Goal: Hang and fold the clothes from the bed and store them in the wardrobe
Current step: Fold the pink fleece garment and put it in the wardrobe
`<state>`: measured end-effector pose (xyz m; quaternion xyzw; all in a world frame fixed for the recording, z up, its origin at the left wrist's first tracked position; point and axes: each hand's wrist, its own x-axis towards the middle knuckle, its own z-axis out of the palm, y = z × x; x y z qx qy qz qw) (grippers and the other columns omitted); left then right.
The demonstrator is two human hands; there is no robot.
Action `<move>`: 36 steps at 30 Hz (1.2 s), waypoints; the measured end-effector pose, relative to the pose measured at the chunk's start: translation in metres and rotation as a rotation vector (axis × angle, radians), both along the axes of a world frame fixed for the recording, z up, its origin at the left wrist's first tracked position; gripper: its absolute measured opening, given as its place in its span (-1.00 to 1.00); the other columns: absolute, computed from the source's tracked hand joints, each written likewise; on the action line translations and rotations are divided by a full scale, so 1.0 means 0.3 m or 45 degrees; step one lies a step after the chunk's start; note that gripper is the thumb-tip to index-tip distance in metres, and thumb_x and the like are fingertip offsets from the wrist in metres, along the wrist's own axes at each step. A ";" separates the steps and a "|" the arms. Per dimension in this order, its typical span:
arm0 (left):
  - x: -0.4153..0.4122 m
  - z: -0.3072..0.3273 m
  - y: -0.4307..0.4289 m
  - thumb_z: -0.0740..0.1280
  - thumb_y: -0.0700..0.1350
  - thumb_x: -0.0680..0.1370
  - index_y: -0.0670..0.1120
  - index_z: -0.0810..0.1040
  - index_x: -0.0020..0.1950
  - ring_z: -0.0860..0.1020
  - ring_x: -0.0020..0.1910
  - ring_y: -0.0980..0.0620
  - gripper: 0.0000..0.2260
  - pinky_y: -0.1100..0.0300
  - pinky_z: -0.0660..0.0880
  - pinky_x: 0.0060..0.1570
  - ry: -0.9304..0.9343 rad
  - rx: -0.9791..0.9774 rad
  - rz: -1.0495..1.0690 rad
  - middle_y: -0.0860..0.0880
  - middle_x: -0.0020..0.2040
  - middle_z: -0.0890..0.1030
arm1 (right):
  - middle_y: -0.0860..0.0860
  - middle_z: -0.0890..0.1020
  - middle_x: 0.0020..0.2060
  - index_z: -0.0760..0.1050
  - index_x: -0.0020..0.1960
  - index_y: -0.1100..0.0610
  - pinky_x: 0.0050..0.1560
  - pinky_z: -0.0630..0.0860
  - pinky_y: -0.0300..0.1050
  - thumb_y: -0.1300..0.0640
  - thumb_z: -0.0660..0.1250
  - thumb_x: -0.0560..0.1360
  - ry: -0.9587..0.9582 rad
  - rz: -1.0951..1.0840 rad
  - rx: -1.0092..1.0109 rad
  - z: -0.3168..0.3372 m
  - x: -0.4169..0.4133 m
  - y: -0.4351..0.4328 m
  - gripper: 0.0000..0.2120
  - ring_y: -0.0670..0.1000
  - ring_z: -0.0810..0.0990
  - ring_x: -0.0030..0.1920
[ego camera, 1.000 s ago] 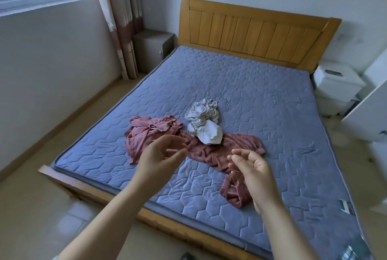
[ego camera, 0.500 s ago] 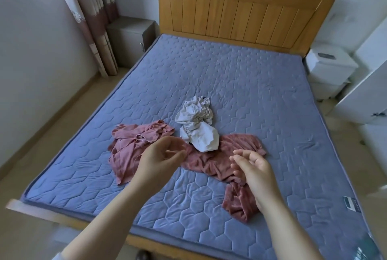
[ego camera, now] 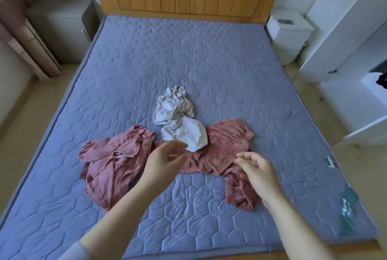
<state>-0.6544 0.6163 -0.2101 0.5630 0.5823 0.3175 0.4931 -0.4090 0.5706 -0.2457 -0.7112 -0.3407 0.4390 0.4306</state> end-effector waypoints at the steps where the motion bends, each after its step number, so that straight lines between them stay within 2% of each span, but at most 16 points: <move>1: 0.004 -0.021 0.015 0.39 -0.20 0.48 0.08 0.61 -0.01 0.57 -0.28 0.26 -0.81 0.47 0.43 -0.31 0.010 -0.024 -0.022 0.14 -0.19 0.67 | 0.02 0.69 -0.23 0.62 -0.08 0.04 -0.19 0.55 -0.12 0.20 0.40 0.50 -0.015 -0.024 -0.030 -0.030 0.014 0.011 -0.93 -0.07 0.62 -0.21; 4: 0.033 -0.082 0.058 0.39 -0.17 0.48 0.10 0.61 -0.04 0.57 -0.27 0.30 -0.83 0.48 0.42 -0.31 0.043 -0.100 -0.056 0.14 -0.18 0.66 | 0.00 0.67 -0.26 0.61 -0.06 0.08 -0.27 0.54 -0.21 0.23 0.38 0.50 -0.038 -0.065 -0.142 -0.124 0.064 0.037 -0.92 -0.14 0.61 -0.31; 8: 0.094 -0.170 0.110 0.39 -0.12 0.49 0.16 0.58 -0.07 0.56 -0.23 0.34 -0.85 0.49 0.40 -0.31 0.159 -0.161 -0.078 0.17 -0.16 0.65 | 0.06 0.65 -0.28 0.58 -0.09 0.11 -0.17 0.52 -0.05 0.25 0.35 0.50 -0.036 -0.046 -0.297 -0.261 0.140 0.086 -0.92 -0.03 0.58 -0.29; 12: 0.166 -0.283 0.140 0.38 -0.12 0.50 0.06 0.60 -0.03 0.56 -0.27 0.29 -0.91 0.46 0.40 -0.35 0.276 -0.231 -0.111 0.13 -0.14 0.65 | 0.04 0.64 -0.27 0.56 -0.12 0.10 -0.31 0.50 -0.20 0.27 0.32 0.50 -0.090 -0.071 -0.400 -0.392 0.235 0.138 -0.89 -0.03 0.59 -0.29; 14: 0.197 -0.341 0.154 0.38 -0.12 0.51 0.03 0.60 -0.05 0.56 -0.29 0.29 -0.93 0.42 0.43 -0.34 0.308 -0.260 -0.123 0.13 -0.15 0.64 | 0.04 0.64 -0.27 0.55 -0.14 0.08 -0.33 0.48 -0.21 0.28 0.31 0.51 -0.102 -0.073 -0.441 -0.464 0.286 0.165 -0.87 -0.03 0.59 -0.30; 19: 0.259 -0.488 0.200 0.38 -0.12 0.51 0.09 0.57 -0.10 0.57 -0.26 0.25 -0.91 0.43 0.42 -0.38 0.348 -0.323 -0.143 0.15 -0.16 0.63 | 0.07 0.65 -0.29 0.58 -0.12 0.15 -0.18 0.58 -0.01 0.27 0.30 0.49 -0.157 -0.062 -0.582 -0.653 0.378 0.220 -0.90 0.04 0.62 -0.30; 22: 0.299 -0.569 0.238 0.38 -0.10 0.51 0.17 0.52 -0.13 0.55 -0.26 0.33 -0.85 0.50 0.41 -0.37 0.373 -0.352 -0.160 0.16 -0.15 0.62 | 0.09 0.68 -0.23 0.59 -0.09 0.15 0.02 0.62 0.13 0.22 0.33 0.47 -0.197 -0.042 -0.628 -0.756 0.415 0.258 -0.93 0.16 0.68 -0.14; 25: 0.332 -0.648 0.278 0.38 -0.12 0.51 0.15 0.53 -0.09 0.54 -0.26 0.37 -0.86 0.54 0.39 -0.33 0.416 -0.357 -0.177 0.16 -0.15 0.62 | 0.17 0.66 -0.25 0.58 -0.12 0.23 -0.04 0.62 0.22 0.21 0.32 0.46 -0.232 -0.049 -0.655 -0.848 0.426 0.296 -0.91 0.25 0.67 -0.16; 28: 0.356 -0.729 0.308 0.38 -0.13 0.50 0.11 0.54 -0.07 0.54 -0.28 0.34 -0.87 0.52 0.40 -0.35 0.451 -0.369 -0.179 0.14 -0.16 0.62 | 0.14 0.67 -0.20 0.57 0.00 0.21 -0.11 0.64 0.19 0.21 0.32 0.46 -0.212 -0.090 -0.689 -0.939 0.432 0.324 -0.85 0.20 0.67 -0.22; 31: 0.371 -0.803 0.326 0.38 -0.13 0.51 0.11 0.55 -0.07 0.55 -0.28 0.29 -0.88 0.49 0.39 -0.35 0.483 -0.407 -0.188 0.16 -0.18 0.60 | 0.19 0.65 -0.29 0.55 -0.08 0.17 -0.09 0.60 0.19 0.17 0.32 0.45 -0.185 -0.125 -0.762 -1.032 0.445 0.343 -0.90 0.21 0.66 -0.26; 32: 0.375 -0.827 0.329 0.38 -0.13 0.51 0.11 0.55 -0.07 0.54 -0.26 0.28 -0.88 0.47 0.40 -0.32 0.489 -0.417 -0.193 0.16 -0.18 0.60 | 0.17 0.62 -0.32 0.52 -0.08 0.14 -0.04 0.59 0.20 0.17 0.30 0.45 -0.128 -0.161 -0.799 -1.066 0.451 0.348 -0.93 0.21 0.65 -0.24; 34: 0.381 -0.873 0.335 0.38 -0.14 0.51 0.12 0.55 -0.07 0.54 -0.26 0.27 -0.87 0.47 0.41 -0.31 0.494 -0.432 -0.200 0.16 -0.17 0.61 | 0.17 0.56 -0.23 0.46 -0.03 0.16 0.10 0.54 0.21 0.15 0.27 0.47 -0.068 -0.202 -0.848 -1.129 0.464 0.360 -0.89 0.22 0.63 -0.10; 36: 0.386 -0.912 0.344 0.38 -0.15 0.51 0.12 0.55 -0.07 0.54 -0.27 0.28 -0.85 0.51 0.40 -0.36 0.499 -0.439 -0.208 0.15 -0.17 0.61 | 0.16 0.53 -0.14 0.40 0.09 0.17 0.07 0.54 0.16 0.17 0.29 0.49 0.026 -0.270 -0.838 -1.171 0.470 0.374 -0.81 0.17 0.57 -0.06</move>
